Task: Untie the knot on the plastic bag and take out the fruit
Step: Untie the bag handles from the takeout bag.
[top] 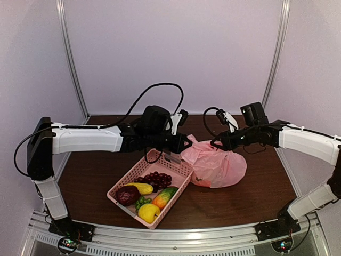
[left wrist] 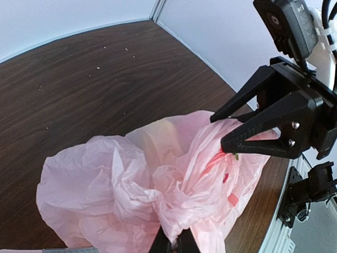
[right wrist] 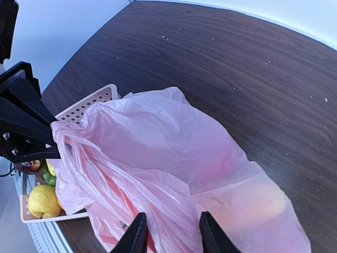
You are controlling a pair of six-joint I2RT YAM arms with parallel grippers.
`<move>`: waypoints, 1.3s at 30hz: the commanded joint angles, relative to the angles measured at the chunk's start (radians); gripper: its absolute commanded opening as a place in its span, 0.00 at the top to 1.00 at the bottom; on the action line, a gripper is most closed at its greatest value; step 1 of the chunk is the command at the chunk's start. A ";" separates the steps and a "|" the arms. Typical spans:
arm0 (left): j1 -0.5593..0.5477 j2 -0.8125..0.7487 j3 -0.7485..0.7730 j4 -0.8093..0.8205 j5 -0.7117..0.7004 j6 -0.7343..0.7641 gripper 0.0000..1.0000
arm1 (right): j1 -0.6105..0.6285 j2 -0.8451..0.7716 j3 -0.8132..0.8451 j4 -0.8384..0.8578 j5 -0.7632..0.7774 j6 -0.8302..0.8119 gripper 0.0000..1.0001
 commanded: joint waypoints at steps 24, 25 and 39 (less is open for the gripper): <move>0.023 -0.080 -0.027 0.006 -0.088 -0.056 1.00 | -0.007 -0.259 -0.191 0.105 0.314 0.144 1.00; 0.025 -0.079 -0.033 0.007 -0.088 -0.058 1.00 | -0.007 -0.257 -0.204 0.106 0.314 0.152 1.00; 0.033 -0.099 -0.082 0.017 -0.081 -0.074 1.00 | -0.008 -0.277 -0.214 0.090 0.323 0.181 1.00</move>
